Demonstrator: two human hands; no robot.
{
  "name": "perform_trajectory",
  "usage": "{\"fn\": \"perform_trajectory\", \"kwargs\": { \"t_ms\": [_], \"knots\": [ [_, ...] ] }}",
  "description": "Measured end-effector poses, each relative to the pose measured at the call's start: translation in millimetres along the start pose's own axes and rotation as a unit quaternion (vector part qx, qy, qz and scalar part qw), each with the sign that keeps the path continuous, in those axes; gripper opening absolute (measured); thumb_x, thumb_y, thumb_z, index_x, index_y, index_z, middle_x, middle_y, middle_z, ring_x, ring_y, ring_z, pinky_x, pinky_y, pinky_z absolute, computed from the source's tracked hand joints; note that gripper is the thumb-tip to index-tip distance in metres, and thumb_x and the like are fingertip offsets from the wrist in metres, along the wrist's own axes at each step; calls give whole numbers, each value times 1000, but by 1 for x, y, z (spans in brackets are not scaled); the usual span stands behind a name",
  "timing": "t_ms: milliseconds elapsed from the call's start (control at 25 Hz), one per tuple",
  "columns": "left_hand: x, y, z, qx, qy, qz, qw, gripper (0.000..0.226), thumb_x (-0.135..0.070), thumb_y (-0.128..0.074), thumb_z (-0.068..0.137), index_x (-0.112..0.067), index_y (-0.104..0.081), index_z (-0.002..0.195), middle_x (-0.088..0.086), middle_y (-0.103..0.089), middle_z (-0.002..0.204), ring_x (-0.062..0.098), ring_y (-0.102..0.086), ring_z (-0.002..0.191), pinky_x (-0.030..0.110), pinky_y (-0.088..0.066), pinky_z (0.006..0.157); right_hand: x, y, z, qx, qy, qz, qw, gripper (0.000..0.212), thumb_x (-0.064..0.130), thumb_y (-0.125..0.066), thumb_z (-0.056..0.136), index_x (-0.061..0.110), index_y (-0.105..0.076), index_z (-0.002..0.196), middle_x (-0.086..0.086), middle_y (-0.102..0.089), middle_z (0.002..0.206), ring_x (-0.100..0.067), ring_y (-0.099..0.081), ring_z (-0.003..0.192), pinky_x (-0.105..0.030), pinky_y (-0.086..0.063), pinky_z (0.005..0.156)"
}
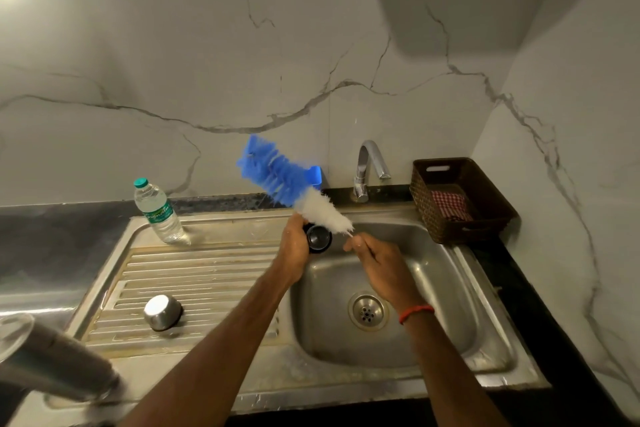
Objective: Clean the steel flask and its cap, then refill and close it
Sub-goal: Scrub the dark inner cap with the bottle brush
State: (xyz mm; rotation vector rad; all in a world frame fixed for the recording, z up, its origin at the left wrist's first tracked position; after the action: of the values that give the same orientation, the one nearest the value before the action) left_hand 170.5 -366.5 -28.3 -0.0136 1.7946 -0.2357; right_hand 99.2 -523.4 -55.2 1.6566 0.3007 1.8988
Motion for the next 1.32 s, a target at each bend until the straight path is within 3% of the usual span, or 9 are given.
{"fn": "perform_trajectory", "kwargs": {
  "t_ms": [160,240,320,520,640,800,960,1120,1320],
  "knots": [
    [-2,9,2,-6,-1,14,1000,28,-27,-36,108,-20,-62,97,1,-71,88,15,-68,84,30,-54,76,-42,16,-21,-14,-3,19,1000,37,54,-44,97,30,-72,88,10,-70,81,-4,-65,78,-44,-55,76],
    [1,5,0,-2,3,24,1000,28,-26,-37,108,-20,-62,97,0,-71,86,17,-68,85,29,-53,75,-33,18,-17,-23,2,8,1000,49,62,-42,96,23,-72,90,11,-62,67,-1,-58,63,-41,-52,64],
    [4,-3,-1,2,1,17,1000,27,-26,-37,108,-21,-62,98,-1,-72,85,14,-69,82,27,-53,74,-5,15,-2,-12,27,-29,999,41,55,-41,99,27,-71,96,13,-56,60,-4,-51,54,-37,-46,55],
    [6,8,15,10,79,-80,994,37,-39,-34,105,-11,-57,95,1,-63,67,11,-46,49,21,-35,41,-29,14,-14,-6,-12,1,1000,25,35,-47,103,35,-71,95,19,-65,70,-2,-59,64,-29,-48,62],
    [18,7,18,45,152,-146,976,39,-40,-34,104,-8,-55,106,3,-58,66,11,-40,49,21,-32,40,-45,16,-23,-10,-55,35,998,27,27,-47,105,28,-73,98,23,-60,60,2,-53,55,-16,-40,58],
    [29,-6,16,75,208,-201,954,50,-52,-44,103,-7,-59,120,5,-62,80,9,-47,46,19,-38,36,-41,20,-11,-52,-100,93,989,26,31,-46,105,30,-72,98,15,-41,48,-2,-35,47,-24,-33,51],
    [25,-8,17,58,134,-150,978,59,-62,-47,98,-12,-63,124,13,-72,104,14,-59,52,18,-48,42,-12,28,-4,-64,-61,77,993,26,31,-44,106,27,-70,108,22,-53,52,3,-49,51,-11,-36,54],
    [22,-13,15,20,94,-183,978,41,-42,-51,104,-9,-55,128,8,-64,93,8,-47,47,18,-39,39,0,7,8,-46,-9,-55,997,30,40,-49,103,20,-69,93,6,-59,59,-6,-54,54,-31,-42,56],
    [10,4,22,-19,46,-189,981,26,-38,-48,106,-15,-56,116,2,-65,89,7,-43,52,18,-39,43,-40,-3,-26,-32,-34,15,999,23,41,-49,102,29,-64,88,8,-49,57,-2,-43,51,-33,-37,53]
  ]
}}
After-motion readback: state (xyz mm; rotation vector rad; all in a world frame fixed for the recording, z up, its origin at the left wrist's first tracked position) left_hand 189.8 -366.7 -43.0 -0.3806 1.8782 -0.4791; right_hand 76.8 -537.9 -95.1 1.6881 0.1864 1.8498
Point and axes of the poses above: each hand's wrist, its own z-axis towards the middle knuckle, its own y-axis out of the back of the hand, x = y × z, the point moved 5 cm from there along z, towards the middle knuckle
